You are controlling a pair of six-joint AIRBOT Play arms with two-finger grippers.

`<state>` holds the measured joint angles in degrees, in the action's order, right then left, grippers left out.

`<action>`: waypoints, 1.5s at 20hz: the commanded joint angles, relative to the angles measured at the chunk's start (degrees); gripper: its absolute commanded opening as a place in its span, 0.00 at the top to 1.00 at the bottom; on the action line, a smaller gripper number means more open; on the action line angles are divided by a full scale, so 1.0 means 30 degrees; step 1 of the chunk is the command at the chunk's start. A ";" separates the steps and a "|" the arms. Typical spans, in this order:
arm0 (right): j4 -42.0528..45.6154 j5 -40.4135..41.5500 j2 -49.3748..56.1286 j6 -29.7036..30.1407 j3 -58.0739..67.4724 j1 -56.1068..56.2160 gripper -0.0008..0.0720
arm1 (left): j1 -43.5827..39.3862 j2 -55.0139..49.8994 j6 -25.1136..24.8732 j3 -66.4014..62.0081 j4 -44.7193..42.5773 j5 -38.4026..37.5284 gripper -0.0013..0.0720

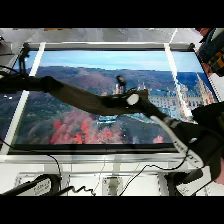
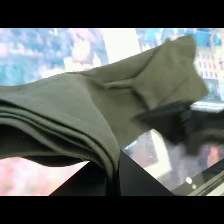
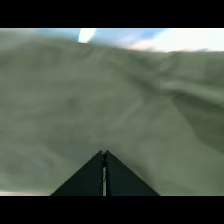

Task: Fold the clothes and pants, and hang the long-sleeved shirts on hangers.

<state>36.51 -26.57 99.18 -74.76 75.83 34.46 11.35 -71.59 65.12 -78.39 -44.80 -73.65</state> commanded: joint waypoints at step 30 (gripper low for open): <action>0.6666 -1.5424 -0.0138 0.1326 0.4007 -1.5897 0.87 | -1.3209 -0.5442 -0.0794 -0.0087 0.4371 1.4615 0.01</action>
<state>58.74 -69.95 97.76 -76.12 90.80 -10.28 -30.72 -90.11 64.99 -78.63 -31.51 -29.47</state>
